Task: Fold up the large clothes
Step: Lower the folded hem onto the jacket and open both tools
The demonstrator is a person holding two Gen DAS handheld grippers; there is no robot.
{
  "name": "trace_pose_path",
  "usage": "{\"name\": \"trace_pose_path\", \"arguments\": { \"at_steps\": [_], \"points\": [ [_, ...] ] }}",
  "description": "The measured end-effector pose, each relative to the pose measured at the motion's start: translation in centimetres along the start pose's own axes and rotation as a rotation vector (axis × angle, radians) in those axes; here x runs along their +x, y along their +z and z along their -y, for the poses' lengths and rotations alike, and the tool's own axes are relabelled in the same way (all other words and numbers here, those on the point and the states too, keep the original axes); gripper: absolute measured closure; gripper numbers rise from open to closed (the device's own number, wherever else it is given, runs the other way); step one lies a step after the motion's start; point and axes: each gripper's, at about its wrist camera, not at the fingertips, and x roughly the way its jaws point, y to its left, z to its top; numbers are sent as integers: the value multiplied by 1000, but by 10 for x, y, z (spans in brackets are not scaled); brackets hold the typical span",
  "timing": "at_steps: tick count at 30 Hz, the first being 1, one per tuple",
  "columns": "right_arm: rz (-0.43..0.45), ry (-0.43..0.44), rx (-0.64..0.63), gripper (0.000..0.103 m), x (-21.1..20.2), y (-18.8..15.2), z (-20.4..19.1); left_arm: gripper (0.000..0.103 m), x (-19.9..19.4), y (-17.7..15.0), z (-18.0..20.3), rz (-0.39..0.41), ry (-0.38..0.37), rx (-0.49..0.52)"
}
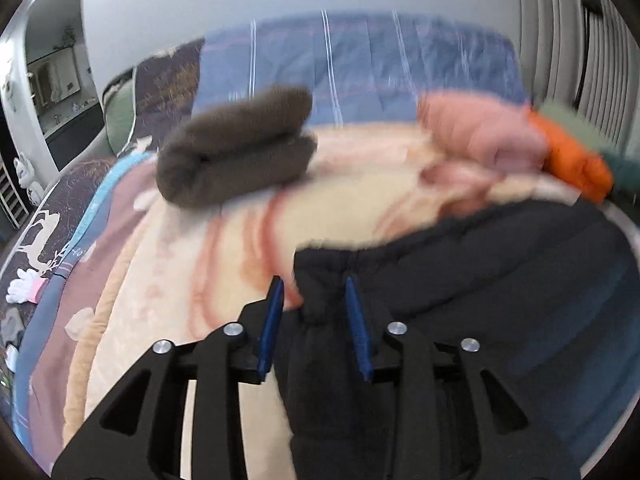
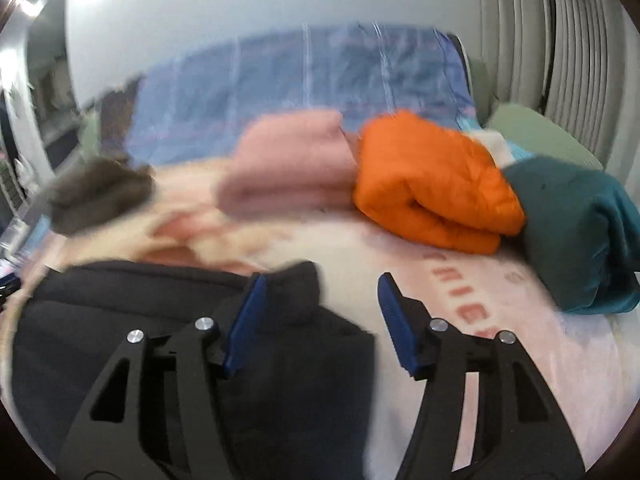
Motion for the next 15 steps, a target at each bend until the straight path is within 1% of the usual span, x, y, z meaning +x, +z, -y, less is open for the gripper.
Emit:
{"name": "trace_pose_path", "arguments": {
  "at_steps": [1, 2, 3, 4, 5, 6, 8, 9, 10, 11, 12, 13, 15],
  "points": [
    [12, 54, 0, 43, -12, -1, -11, 68, -14, 5, 6, 37, -47, -18],
    [14, 91, -8, 43, -16, -2, -19, 67, -20, 9, 13, 56, -84, -22],
    [13, 135, -31, 42, -21, -5, -33, 66, -27, 12, 24, 75, -137, -14],
    [9, 156, -53, 42, -23, -8, -46, 65, -32, 14, 39, 83, -189, 7],
    [3, 154, -68, 41, -22, -12, -58, 64, -35, 15, 58, 86, -245, 38],
    [-4, 142, -71, 39, -18, -14, -66, 63, -34, 14, 69, 88, -268, 52],
    [-52, 80, -48, 39, 0, -24, -70, 60, -25, 14, 94, 75, -322, 79],
    [-92, 54, -18, 38, 14, -31, -66, 58, -13, 13, 104, 55, -341, 80],
    [-139, 50, 22, 37, 31, -39, -59, 57, -1, 12, 110, 28, -351, 79],
    [-158, 58, 48, 36, 42, -43, -53, 53, 17, 7, 118, -13, -332, 90],
    [-160, 59, 57, 36, 49, -47, -49, 46, 37, 0, 123, -49, -296, 107],
    [-145, 58, 50, 35, 55, -51, -45, 43, 54, -7, 125, -72, -283, 106],
    [-135, 48, 27, 34, 58, -51, -48, 42, 73, -15, 116, -78, -337, 43]
  ]
}}
